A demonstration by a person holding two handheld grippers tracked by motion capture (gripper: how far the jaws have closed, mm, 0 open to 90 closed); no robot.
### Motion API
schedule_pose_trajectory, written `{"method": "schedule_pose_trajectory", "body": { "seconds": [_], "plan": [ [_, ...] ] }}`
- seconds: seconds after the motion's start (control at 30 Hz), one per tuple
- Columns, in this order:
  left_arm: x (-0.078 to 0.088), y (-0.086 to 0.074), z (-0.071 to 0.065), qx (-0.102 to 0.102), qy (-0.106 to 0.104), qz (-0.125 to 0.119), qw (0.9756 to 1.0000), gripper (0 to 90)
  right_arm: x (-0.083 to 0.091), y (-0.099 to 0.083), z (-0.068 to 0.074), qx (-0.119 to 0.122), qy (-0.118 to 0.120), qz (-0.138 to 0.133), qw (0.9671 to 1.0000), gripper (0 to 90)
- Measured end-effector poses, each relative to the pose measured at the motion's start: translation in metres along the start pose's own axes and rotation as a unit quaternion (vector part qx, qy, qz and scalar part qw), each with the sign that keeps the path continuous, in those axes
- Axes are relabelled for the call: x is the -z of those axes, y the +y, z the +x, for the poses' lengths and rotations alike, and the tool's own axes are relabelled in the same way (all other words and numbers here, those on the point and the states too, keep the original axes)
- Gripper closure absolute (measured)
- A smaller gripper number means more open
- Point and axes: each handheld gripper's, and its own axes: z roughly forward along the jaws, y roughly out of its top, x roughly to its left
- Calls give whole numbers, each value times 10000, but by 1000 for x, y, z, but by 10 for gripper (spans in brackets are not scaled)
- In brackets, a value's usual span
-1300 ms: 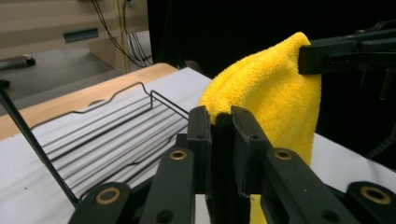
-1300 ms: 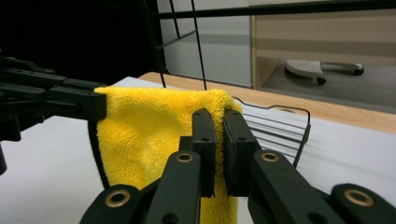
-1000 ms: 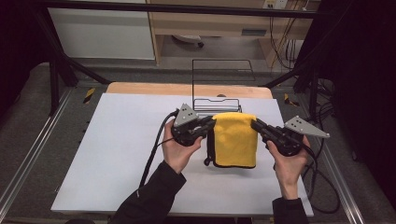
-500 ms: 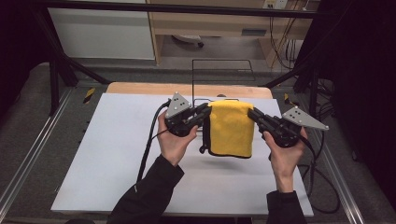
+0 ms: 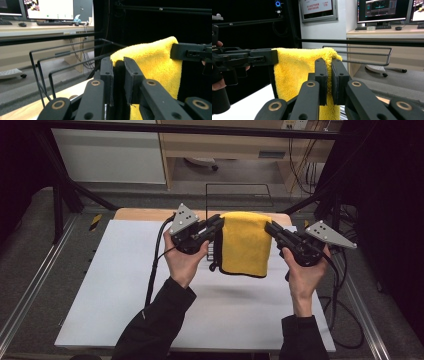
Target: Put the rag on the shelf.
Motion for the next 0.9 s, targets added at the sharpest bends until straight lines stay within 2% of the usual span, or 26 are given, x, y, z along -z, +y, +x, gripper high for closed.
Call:
{"method": "schedule_pose_trajectory", "body": {
  "seconds": [0.47, 0.7, 0.9],
  "plan": [
    [-3, 30, 6, -47, 81, -322, 9994, 787, -8, 26, 1, 76, -2, -283, 9996, 850],
    [-5, 44, 12, 0, 141, -453, 9989, 787, -16, 38, 3, 60, -7, -401, 9992, 850],
    [-4, 59, 15, -55, 171, -585, 9981, 787, -24, 54, 2, 61, -7, -477, 9988, 850]
  ]
}}
